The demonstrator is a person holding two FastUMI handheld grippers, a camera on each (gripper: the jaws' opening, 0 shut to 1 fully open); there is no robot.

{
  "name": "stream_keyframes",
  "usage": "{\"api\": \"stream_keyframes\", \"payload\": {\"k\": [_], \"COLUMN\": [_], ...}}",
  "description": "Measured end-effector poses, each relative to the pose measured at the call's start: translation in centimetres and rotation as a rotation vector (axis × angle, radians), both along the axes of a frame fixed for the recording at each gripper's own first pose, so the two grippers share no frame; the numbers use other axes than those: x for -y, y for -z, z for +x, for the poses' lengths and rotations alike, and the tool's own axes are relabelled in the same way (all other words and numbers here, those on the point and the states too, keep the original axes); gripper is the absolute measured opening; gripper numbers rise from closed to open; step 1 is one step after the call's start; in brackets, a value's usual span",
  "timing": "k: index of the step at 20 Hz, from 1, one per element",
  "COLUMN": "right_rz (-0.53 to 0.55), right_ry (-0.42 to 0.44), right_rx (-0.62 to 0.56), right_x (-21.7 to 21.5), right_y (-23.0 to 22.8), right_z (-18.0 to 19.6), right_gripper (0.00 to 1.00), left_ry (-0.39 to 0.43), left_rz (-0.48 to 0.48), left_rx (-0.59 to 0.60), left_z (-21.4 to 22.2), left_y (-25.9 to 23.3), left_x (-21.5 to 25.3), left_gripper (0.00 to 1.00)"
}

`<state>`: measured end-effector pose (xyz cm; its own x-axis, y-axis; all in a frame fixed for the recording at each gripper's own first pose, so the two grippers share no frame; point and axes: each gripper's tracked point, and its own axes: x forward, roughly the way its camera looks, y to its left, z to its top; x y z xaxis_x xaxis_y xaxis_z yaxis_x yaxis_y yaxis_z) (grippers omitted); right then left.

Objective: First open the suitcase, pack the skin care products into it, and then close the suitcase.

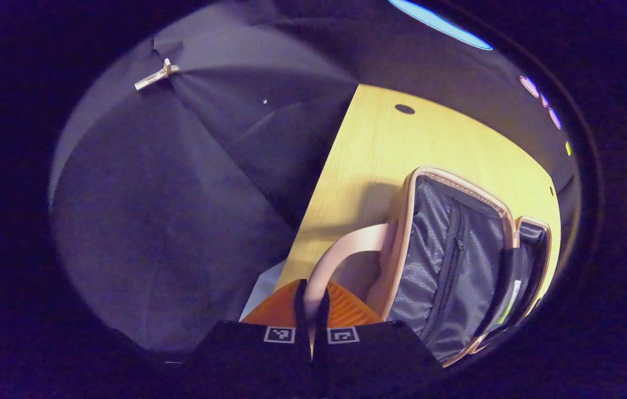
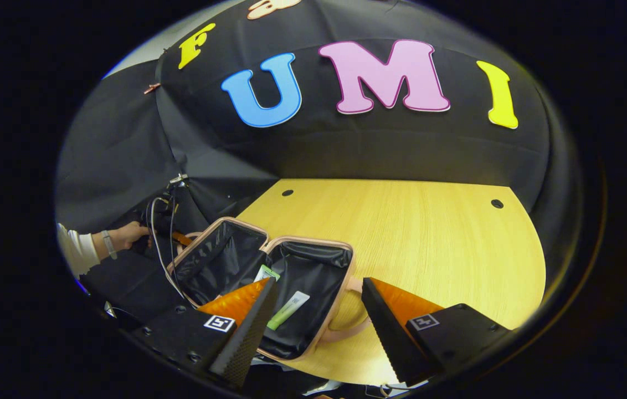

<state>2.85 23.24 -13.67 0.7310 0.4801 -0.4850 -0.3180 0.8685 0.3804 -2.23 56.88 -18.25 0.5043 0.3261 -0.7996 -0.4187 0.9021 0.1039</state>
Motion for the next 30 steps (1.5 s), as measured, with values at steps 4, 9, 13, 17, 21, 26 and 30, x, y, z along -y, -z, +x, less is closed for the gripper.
{"api": "stream_keyframes", "payload": {"k": [4, 9, 13, 17, 21, 26, 30], "right_rz": [0.026, 0.066, 0.049, 0.041, 0.035, 0.028, -0.027], "right_ry": [0.001, 0.017, 0.053, 0.102, 0.184, 0.23, 0.237], "right_rx": [0.046, 0.082, 0.122, 0.118, 0.104, 0.094, 0.139], "right_x": [2.6, 7.5, 12.5, 16.5, 19.9, 23.2, 25.6], "right_y": [-1.3, -3.0, -4.0, -3.5, -2.4, -0.9, -1.1], "right_z": [0.3, -0.2, -1.1, -2.5, -4.5, -7.2, -7.3], "right_gripper": [0.97, 0.97, 0.97, 0.97, 0.97, 0.97, 0.97], "left_ry": [0.109, 0.301, 0.519, 0.61, 0.596, 0.623, 0.59], "left_rz": [0.003, -0.139, -0.229, -0.359, -0.352, -0.188, 0.057], "left_rx": [0.175, 0.379, 0.402, 0.26, -0.02, -0.036, 0.072], "left_z": [0.8, 2.2, 4.5, 6.6, 6.0, 6.2, 6.7], "left_y": [-11.2, -20.5, -19.0, -9.4, 2.9, 4.0, 0.8], "left_x": [7.5, 23.9, 38.7, 50.4, 54.7, 54.4, 53.3], "left_gripper": [0.06, 0.06, 0.06, 0.06, 0.07, 0.13, 0.52]}}
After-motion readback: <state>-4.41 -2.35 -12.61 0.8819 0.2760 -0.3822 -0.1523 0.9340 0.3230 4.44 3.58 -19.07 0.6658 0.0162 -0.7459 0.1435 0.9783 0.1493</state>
